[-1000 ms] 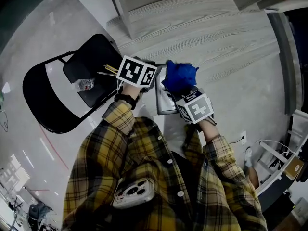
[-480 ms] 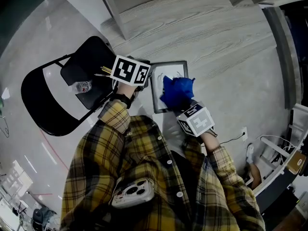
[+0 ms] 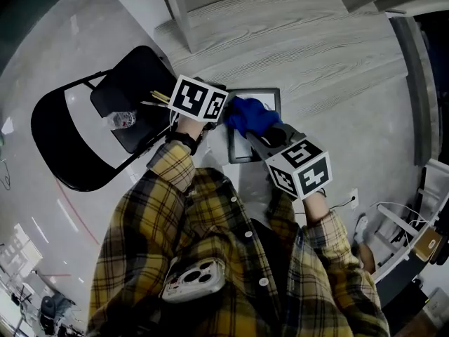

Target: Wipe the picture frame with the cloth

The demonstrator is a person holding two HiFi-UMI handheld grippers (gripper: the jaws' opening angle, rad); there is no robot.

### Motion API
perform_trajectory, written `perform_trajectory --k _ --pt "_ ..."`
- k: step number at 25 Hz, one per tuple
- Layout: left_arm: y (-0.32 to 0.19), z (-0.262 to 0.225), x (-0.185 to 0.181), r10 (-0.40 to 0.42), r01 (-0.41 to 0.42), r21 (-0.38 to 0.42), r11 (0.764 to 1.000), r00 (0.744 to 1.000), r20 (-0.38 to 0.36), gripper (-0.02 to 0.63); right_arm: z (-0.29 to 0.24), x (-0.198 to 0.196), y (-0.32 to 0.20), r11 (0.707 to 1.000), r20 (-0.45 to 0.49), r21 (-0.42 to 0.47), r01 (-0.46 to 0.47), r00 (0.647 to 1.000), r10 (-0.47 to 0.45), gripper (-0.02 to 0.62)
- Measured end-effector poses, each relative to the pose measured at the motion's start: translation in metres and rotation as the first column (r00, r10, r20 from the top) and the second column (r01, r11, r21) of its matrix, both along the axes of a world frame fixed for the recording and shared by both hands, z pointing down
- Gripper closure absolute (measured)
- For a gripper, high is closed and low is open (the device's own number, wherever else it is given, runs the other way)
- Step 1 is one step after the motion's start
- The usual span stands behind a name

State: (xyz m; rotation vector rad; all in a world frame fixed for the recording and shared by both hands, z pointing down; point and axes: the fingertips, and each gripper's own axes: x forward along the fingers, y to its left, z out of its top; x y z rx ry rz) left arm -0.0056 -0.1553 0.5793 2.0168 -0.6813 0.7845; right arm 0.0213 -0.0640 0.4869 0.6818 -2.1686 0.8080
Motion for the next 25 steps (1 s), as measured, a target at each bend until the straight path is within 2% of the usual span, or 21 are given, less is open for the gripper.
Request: perform_trajectory --k 3,6,8,12,19,25 --pt "0.000 0.000 0.000 -0.005 0.005 0.000 1.000 1.000 -0.005 0.495 0.022 -0.015 -0.035 0.997 -0.091 0.054 0.046 0.995 -0.041 0.551" --pt "0.001 0.001 -0.001 -0.022 0.022 -0.008 1.000 1.000 -0.020 0.500 0.058 -0.013 -0.054 0.991 -0.243 0.090 0.100 0.967 -0.075 0.551" --pt "0.001 0.002 -0.001 -0.024 0.024 -0.011 1.000 0.999 -0.024 0.502 0.075 -0.010 -0.054 0.988 -0.289 0.102 0.114 0.954 -0.081 0.551" --pt "0.000 0.001 -0.001 -0.021 0.021 -0.005 1.000 1.000 -0.021 0.500 0.086 -0.013 -0.039 0.988 -0.290 0.096 0.118 0.953 -0.086 0.551" --pt "0.001 0.002 -0.001 -0.022 0.022 -0.009 1.000 0.999 -0.026 0.502 0.084 -0.017 -0.008 0.988 -0.242 -0.035 0.148 0.958 -0.152 0.551" --pt "0.000 0.004 -0.002 -0.020 0.020 -0.009 1.000 0.999 -0.028 0.500 0.088 -0.016 0.036 0.973 -0.195 -0.149 0.176 0.960 -0.203 0.551"
